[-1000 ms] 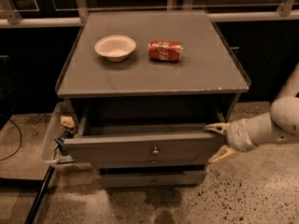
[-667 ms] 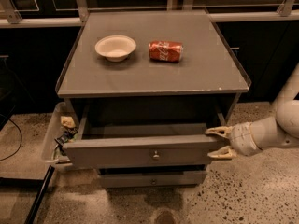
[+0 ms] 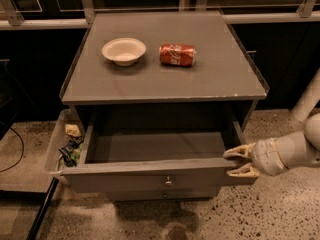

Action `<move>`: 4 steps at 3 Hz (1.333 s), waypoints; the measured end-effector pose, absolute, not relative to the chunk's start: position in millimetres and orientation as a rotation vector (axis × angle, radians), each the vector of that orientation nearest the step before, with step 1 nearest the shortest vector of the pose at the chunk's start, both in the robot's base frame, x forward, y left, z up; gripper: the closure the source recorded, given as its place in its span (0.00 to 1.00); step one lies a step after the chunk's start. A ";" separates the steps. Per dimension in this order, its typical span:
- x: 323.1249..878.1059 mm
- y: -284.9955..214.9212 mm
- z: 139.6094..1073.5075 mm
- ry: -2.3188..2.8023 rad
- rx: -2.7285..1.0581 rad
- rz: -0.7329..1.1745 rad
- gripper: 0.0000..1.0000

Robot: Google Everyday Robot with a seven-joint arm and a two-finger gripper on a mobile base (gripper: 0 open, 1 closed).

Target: Open top drawer

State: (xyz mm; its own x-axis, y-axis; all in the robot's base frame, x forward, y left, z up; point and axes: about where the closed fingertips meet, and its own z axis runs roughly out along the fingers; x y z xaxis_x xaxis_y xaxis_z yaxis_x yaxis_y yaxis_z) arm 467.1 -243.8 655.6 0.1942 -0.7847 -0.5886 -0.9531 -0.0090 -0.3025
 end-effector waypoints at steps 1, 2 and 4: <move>451.9 -248.5 658.7 1.626 -1.840 0.332 1.00; 451.9 -248.4 658.6 1.626 -1.840 0.332 0.82; 454.3 -246.0 655.1 1.621 -1.847 0.346 0.36</move>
Offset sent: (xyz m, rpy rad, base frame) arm -0.0152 -0.0048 0.0030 -0.0082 0.0019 0.0065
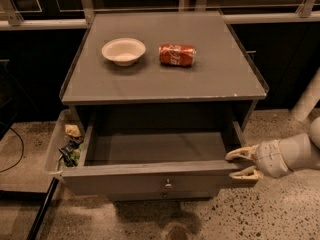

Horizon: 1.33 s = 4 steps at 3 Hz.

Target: Open top drawer

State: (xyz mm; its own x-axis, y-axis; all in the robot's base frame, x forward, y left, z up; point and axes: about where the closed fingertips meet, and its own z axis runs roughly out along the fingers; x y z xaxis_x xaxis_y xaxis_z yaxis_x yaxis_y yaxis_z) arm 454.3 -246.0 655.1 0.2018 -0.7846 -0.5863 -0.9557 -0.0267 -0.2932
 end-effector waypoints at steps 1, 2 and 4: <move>454.3 -246.0 657.5 1.621 -1.847 0.346 0.22; 432.4 -246.0 644.8 1.626 -1.883 0.402 0.40; 398.3 -256.5 639.9 1.630 -1.901 0.446 0.86</move>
Offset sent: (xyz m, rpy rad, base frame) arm -0.0536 -0.0039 -0.0261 -0.0157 0.1093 0.0721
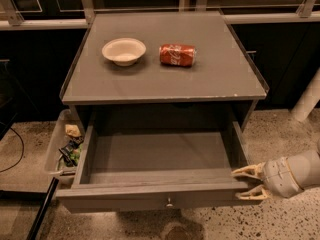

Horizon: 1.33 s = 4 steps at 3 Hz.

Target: Open top drawer

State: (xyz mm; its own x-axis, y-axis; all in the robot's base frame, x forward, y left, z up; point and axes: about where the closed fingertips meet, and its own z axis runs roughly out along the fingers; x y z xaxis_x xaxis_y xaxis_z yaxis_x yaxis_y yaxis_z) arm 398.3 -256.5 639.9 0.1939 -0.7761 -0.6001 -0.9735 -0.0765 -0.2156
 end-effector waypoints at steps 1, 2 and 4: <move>398.1 -256.6 639.9 1.630 -1.901 0.446 0.85; 398.1 -256.6 639.9 1.630 -1.901 0.446 0.61; 398.1 -256.5 639.8 1.630 -1.901 0.447 0.14</move>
Offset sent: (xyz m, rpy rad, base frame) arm -0.0002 -0.0001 0.0000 0.0001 0.0002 0.0001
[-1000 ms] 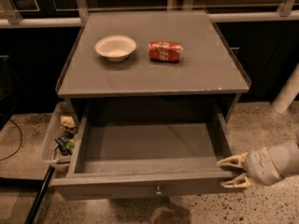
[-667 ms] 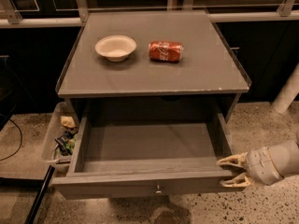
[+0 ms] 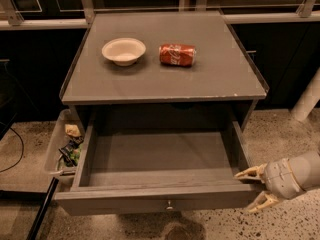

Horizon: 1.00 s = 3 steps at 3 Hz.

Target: Open top drawer

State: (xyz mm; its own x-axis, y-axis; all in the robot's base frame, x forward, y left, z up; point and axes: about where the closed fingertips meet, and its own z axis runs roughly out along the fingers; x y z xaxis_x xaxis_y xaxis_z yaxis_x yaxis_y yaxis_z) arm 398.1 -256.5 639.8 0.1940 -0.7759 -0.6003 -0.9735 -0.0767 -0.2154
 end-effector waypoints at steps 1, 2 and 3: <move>403.6 -253.3 647.3 1.605 -1.887 0.459 0.00; 414.2 -246.7 677.5 1.544 -1.900 0.437 0.00; 429.4 -231.4 724.1 1.465 -1.948 0.405 0.00</move>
Offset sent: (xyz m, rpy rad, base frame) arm 0.0301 0.0145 0.0814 0.0509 -0.1166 0.0686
